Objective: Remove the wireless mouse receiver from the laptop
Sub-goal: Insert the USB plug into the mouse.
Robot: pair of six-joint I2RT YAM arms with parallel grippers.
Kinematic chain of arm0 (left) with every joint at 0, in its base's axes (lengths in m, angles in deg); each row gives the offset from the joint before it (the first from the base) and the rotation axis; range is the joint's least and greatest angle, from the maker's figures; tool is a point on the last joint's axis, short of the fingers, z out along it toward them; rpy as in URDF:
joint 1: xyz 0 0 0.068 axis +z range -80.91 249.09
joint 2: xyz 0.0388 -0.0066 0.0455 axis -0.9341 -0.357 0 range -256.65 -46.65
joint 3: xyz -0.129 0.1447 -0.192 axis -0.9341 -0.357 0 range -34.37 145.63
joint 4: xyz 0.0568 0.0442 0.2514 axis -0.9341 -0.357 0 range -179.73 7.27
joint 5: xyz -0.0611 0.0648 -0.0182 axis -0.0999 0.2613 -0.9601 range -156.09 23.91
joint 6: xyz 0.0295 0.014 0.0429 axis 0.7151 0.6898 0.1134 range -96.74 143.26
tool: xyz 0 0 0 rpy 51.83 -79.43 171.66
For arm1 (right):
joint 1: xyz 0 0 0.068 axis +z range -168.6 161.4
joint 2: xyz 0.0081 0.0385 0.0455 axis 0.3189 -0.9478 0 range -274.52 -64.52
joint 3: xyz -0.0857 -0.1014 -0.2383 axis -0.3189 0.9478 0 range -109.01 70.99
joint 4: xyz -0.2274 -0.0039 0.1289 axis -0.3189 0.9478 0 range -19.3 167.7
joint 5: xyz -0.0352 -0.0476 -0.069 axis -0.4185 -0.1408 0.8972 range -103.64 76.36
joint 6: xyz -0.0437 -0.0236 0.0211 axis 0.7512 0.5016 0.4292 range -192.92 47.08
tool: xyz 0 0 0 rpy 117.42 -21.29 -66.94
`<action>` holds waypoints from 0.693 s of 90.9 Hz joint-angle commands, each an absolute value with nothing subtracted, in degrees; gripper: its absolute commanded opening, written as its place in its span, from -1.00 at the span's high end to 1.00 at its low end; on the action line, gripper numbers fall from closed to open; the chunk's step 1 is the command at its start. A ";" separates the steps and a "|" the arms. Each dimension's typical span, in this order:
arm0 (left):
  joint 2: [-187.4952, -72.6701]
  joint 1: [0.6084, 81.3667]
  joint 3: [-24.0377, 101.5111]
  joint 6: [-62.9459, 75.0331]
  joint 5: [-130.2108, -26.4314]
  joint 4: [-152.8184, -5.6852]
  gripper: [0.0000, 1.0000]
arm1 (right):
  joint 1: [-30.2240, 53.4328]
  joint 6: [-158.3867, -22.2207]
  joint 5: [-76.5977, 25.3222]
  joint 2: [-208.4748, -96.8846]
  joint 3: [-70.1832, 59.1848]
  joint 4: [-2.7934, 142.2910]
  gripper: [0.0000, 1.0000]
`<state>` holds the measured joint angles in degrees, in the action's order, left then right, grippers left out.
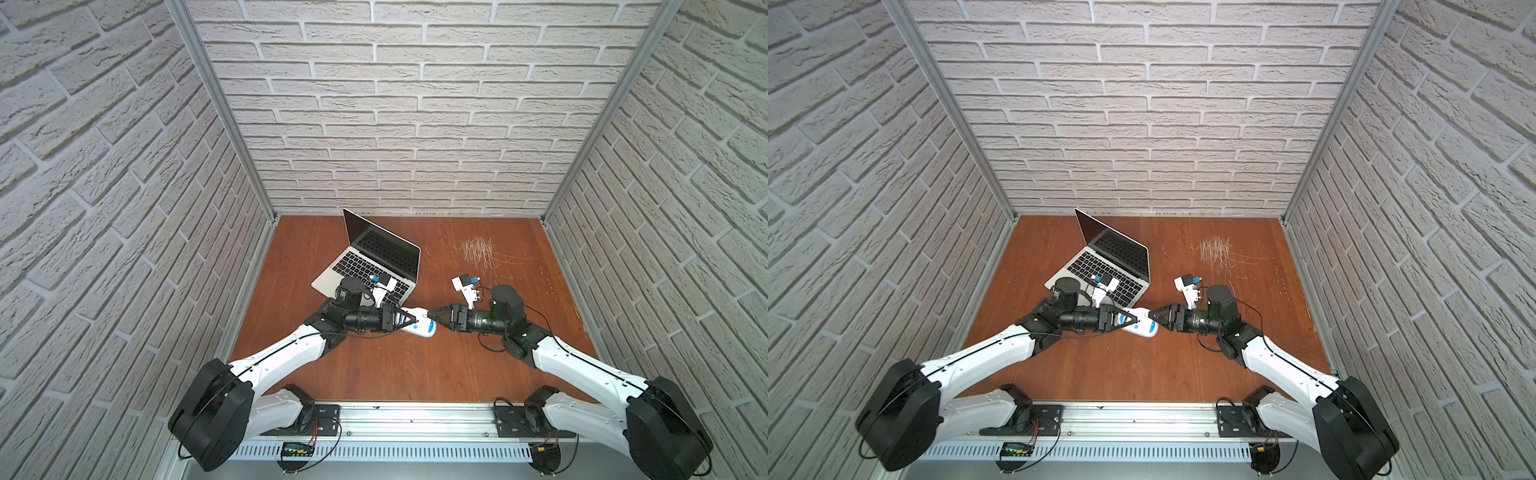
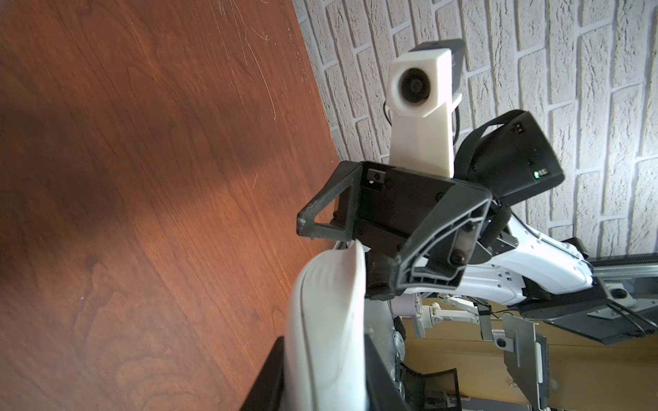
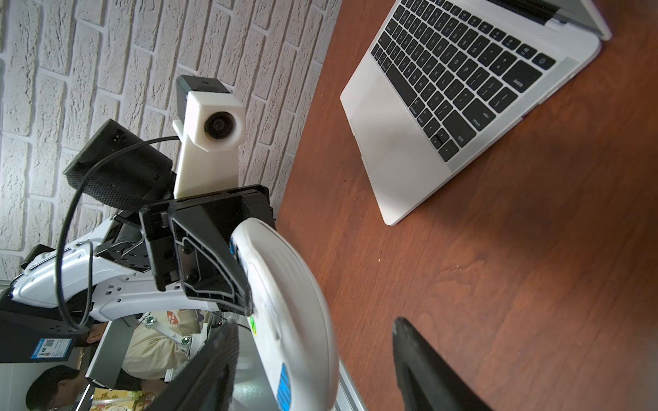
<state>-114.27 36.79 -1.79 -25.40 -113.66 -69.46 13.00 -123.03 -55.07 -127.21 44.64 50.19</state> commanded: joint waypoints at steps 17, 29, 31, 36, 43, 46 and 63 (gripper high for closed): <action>-112.74 36.36 -0.88 -26.31 -113.55 -66.12 1.00 | 12.79 -124.80 -57.69 -128.97 43.44 45.74 -0.21; -112.92 36.30 -1.02 -26.30 -113.55 -65.91 1.00 | 12.78 -124.50 -58.11 -129.41 43.70 45.48 -0.17; -112.90 36.28 -1.05 -26.31 -113.49 -65.92 1.00 | 12.78 -124.51 -58.07 -129.41 43.71 45.46 -0.16; -112.92 36.22 -1.14 -26.35 -113.47 -65.84 1.00 | 12.85 -124.69 -58.05 -129.53 43.74 45.32 -0.14; -112.86 36.07 -1.36 -26.33 -113.42 -65.62 1.00 | 12.85 -124.82 -58.03 -129.63 43.67 45.13 -0.10; -112.84 36.10 -1.45 -26.39 -113.42 -65.46 1.00 | 12.83 -124.86 -58.02 -129.72 43.58 45.06 -0.08; -112.61 36.08 -1.82 -26.38 -113.27 -65.18 1.00 | 12.87 -125.00 -57.85 -129.83 43.60 44.73 0.01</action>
<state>-113.94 36.42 -1.79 -26.36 -113.12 -68.95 13.00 -125.04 -56.99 -129.88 44.62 47.80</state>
